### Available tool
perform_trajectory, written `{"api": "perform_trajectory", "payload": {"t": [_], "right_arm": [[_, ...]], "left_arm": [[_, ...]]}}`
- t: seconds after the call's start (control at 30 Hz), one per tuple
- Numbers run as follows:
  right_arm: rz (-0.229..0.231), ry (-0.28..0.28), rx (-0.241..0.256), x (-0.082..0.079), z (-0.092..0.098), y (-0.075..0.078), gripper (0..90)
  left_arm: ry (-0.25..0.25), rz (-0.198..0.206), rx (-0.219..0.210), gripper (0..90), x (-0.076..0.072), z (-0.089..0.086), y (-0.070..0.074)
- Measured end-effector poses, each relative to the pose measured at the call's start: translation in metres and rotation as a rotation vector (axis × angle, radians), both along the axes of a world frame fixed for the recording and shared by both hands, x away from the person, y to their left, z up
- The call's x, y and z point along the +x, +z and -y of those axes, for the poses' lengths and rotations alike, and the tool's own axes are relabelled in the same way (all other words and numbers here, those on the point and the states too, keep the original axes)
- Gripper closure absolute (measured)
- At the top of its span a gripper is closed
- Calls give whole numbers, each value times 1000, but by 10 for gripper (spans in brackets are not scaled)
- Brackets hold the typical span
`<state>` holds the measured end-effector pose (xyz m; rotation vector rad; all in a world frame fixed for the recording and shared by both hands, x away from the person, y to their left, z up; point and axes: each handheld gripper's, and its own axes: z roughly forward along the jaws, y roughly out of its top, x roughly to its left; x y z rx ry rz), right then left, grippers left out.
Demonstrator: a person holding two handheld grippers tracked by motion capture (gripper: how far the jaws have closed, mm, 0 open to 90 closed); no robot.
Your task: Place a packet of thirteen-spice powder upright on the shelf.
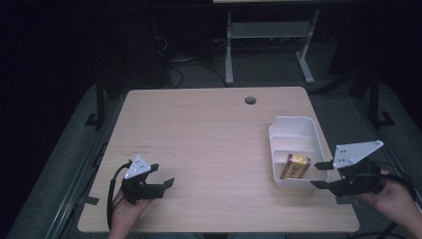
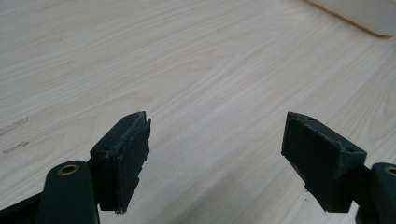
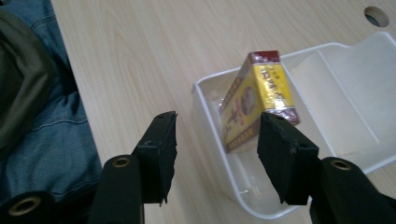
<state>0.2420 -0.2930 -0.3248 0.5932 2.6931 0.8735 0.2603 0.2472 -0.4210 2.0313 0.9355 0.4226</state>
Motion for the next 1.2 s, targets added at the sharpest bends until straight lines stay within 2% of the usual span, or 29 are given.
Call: {"api": "perform_trajectory", "payload": {"t": [0.23, 1.0, 1.2], "right_arm": [[-9, 12, 19, -10, -4, -10, 461], [-43, 27, 93, -24, -16, -48, 456], [-40, 25, 128, -30, -24, -61, 416]], "left_arm": [[2, -1, -2, 228, 0, 0, 0], [-9, -1, 5, 219, 0, 0, -1], [-11, 2, 7, 216, 0, 0, -1]]}}
